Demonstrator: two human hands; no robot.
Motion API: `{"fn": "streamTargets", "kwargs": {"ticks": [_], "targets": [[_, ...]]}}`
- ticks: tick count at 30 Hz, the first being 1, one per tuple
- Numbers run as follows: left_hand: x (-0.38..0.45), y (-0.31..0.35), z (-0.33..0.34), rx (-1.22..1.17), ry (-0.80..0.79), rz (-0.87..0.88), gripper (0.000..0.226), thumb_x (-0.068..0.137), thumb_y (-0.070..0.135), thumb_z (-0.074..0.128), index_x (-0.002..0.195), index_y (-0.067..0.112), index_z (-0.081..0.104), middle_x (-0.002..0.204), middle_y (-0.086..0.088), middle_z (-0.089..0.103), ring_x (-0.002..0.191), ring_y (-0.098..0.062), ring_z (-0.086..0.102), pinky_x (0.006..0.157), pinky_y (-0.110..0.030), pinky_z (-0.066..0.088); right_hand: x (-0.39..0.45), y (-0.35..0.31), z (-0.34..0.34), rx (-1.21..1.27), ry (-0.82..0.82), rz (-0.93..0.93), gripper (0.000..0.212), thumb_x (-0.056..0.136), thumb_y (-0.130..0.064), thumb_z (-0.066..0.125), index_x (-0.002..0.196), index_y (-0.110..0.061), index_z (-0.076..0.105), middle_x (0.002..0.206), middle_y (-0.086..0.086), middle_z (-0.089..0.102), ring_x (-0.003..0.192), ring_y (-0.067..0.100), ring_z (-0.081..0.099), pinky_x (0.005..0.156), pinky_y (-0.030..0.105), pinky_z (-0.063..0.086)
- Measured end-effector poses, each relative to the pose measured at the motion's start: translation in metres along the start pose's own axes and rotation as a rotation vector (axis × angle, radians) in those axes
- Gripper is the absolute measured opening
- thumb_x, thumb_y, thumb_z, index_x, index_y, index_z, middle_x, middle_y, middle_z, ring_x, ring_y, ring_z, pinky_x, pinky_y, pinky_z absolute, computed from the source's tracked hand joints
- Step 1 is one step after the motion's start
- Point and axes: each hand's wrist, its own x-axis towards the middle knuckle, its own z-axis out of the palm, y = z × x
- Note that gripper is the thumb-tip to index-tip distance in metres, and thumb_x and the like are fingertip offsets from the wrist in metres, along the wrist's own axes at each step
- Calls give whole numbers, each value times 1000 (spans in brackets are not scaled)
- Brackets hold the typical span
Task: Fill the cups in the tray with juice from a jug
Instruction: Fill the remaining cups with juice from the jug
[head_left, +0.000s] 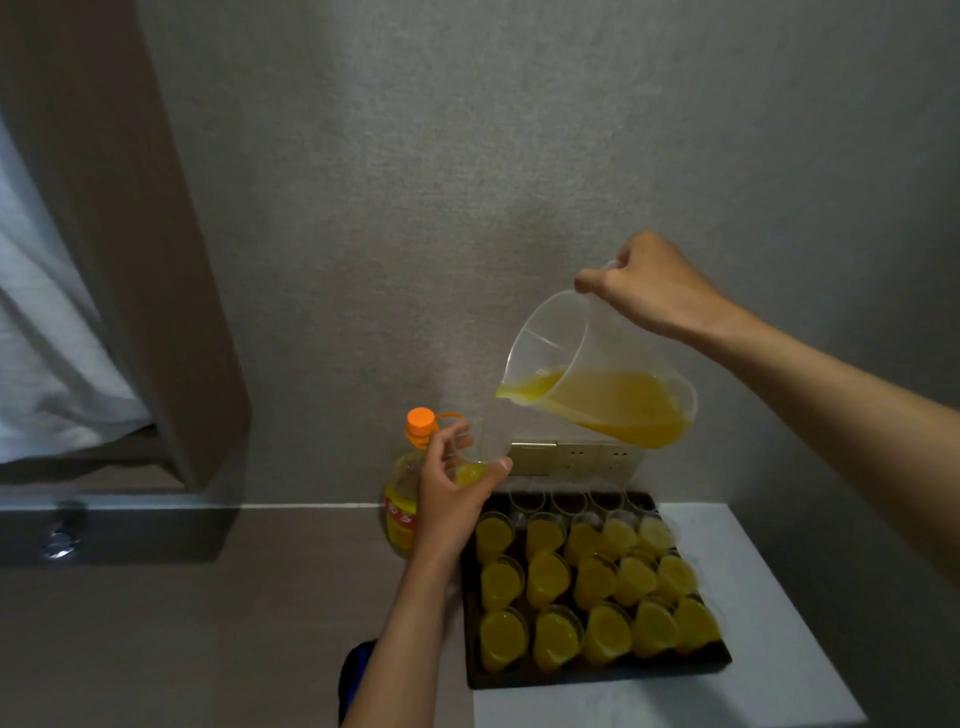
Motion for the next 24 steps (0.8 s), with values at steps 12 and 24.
{"fn": "streamTargets", "kwargs": {"ticks": [12, 24], "targets": [[0, 3, 2, -25, 0, -12, 54, 78, 19, 88, 122, 35, 61, 124, 9, 63, 121, -9, 57, 98, -33, 51, 1, 0, -2, -20, 9, 9, 43, 86, -33, 69, 54, -21, 44, 42, -9, 35, 43, 14, 32, 50, 30, 28], [0, 0, 1, -26, -7, -15, 55, 78, 18, 88, 122, 35, 61, 125, 8, 64, 120, -7, 58, 92, -22, 49, 1, 1, 0, -23, -3, 16, 43, 85, -34, 69, 54, -21, 42, 41, -10, 33, 33, 8, 26, 48, 30, 26]]}}
